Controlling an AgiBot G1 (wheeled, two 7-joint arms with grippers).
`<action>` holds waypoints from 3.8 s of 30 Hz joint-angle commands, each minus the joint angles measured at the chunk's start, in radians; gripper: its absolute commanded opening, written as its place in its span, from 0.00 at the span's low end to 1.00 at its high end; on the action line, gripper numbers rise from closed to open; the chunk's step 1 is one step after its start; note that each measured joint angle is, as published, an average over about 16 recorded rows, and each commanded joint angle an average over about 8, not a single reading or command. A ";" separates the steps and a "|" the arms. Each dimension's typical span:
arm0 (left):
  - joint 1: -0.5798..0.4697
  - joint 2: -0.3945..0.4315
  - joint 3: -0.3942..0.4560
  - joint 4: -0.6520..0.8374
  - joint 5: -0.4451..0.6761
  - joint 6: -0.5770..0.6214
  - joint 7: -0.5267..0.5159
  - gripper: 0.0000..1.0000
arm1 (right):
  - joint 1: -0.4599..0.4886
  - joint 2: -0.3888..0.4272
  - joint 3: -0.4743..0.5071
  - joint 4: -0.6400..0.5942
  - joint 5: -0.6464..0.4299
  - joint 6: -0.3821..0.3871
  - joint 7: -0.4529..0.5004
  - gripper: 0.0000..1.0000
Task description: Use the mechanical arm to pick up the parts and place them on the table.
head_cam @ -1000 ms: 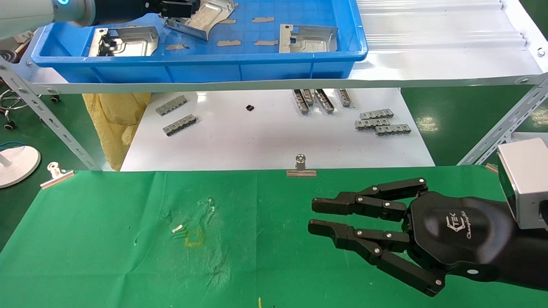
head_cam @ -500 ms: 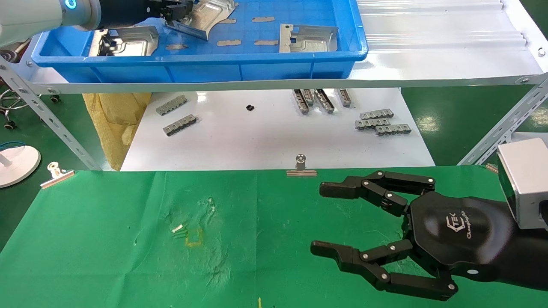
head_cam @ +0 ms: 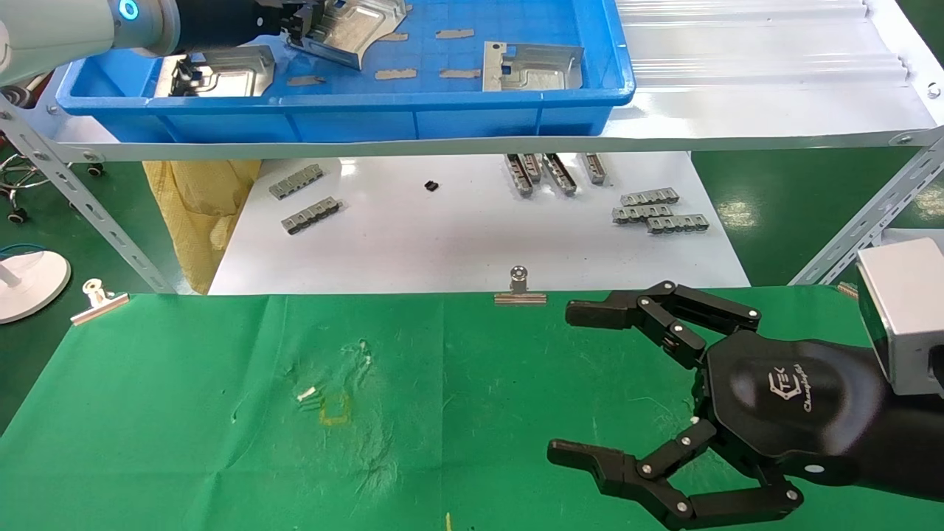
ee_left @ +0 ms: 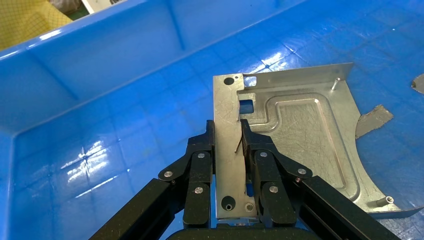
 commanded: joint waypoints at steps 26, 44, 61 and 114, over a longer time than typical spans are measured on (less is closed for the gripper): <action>0.049 -0.245 -0.149 -0.192 -0.276 0.855 0.398 0.00 | 0.000 0.000 0.000 0.000 0.000 0.000 0.000 1.00; 0.333 -0.489 0.053 -0.532 -0.356 0.902 0.784 0.00 | 0.000 0.000 0.000 0.000 0.000 0.000 0.000 1.00; 0.405 -0.383 0.115 -0.213 -0.259 0.836 1.073 0.06 | 0.000 0.000 0.000 0.000 0.000 0.000 0.000 1.00; 0.501 -0.383 -0.022 0.102 -0.435 0.911 0.803 1.00 | 0.000 0.000 0.000 0.000 0.000 0.000 0.000 1.00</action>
